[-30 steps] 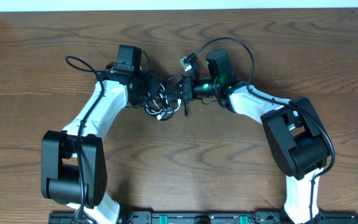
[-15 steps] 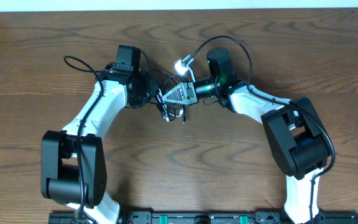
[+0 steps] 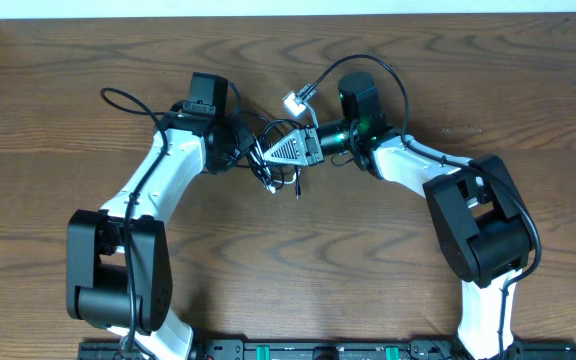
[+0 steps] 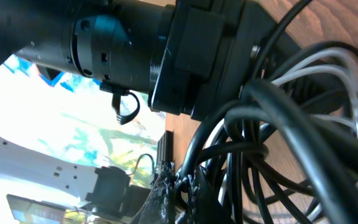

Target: Untangle cables

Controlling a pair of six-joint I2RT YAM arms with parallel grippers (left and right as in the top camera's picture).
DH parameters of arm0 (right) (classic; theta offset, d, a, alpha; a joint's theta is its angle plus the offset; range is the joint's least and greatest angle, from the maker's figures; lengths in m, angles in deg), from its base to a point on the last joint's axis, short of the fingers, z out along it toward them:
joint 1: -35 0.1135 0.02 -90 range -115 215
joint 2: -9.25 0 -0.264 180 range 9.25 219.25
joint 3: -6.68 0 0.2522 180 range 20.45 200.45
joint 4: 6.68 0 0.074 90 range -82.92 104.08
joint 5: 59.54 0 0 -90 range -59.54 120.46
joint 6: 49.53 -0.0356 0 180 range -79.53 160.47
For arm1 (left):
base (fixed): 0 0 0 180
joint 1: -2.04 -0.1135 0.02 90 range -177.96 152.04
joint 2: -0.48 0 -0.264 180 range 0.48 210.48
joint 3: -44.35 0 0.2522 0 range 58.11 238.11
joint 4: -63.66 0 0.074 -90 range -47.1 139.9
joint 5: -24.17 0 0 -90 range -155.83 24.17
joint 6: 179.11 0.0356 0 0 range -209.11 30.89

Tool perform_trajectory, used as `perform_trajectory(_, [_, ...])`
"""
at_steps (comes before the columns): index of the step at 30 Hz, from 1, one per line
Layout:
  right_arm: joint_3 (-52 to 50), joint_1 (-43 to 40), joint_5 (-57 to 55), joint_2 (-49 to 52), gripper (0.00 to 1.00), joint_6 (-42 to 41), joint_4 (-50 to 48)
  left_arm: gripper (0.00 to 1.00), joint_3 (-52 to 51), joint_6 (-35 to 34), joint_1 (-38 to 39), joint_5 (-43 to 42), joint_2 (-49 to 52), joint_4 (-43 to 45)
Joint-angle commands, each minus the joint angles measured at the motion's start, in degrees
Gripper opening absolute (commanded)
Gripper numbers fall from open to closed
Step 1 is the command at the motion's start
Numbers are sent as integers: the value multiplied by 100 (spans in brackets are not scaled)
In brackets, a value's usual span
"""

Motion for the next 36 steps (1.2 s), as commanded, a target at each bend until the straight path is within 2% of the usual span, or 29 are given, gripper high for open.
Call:
perform_trajectory(1, [74, 37, 350, -17, 1, -313, -17, 34, -72, 660, -20, 223, 74, 98])
perform_trajectory(3, [74, 46, 350, -17, 1, -310, -9, 37, -46, 1276, -31, 203, 72, 92])
perform_trajectory(5, [74, 59, 310, -17, 1, -306, 76, 44, -42, 1644, -31, 118, 48, 61])
perform_trajectory(7, [74, 59, 72, -17, 1, -308, 339, 46, -42, 1871, -52, 66, -2, 28])
perform_trajectory(16, [74, -76, -929, -17, 1, -173, 2450, 46, -44, 1996, -525, -4, -111, -289])
perform_trajectory(18, [74, -79, -911, -17, 1, 188, 2487, 44, -44, 2470, -581, -503, -109, -299])
perform_trajectory(23, [74, -83, -564, -17, 1, 212, 2400, 43, -42, 4295, -588, -2433, -111, -120])
perform_trajectory(25, [74, -116, -131, -17, 1, 210, 2179, 43, -42, 4988, -592, -3292, -111, -155])
perform_trajectory(28, [74, -203, 616, -17, 1, 205, 1757, 43, -42, 5630, -592, -4089, -111, -236])
perform_trajectory(34, [74, -385, 846, -17, 1, -131, 1456, 42, -42, 5860, -592, -4347, -111, -321])
perform_trajectory(36, [74, -468, 872, -17, 1, -592, 1193, 42, -42, 5860, -592, -4341, -111, -321])
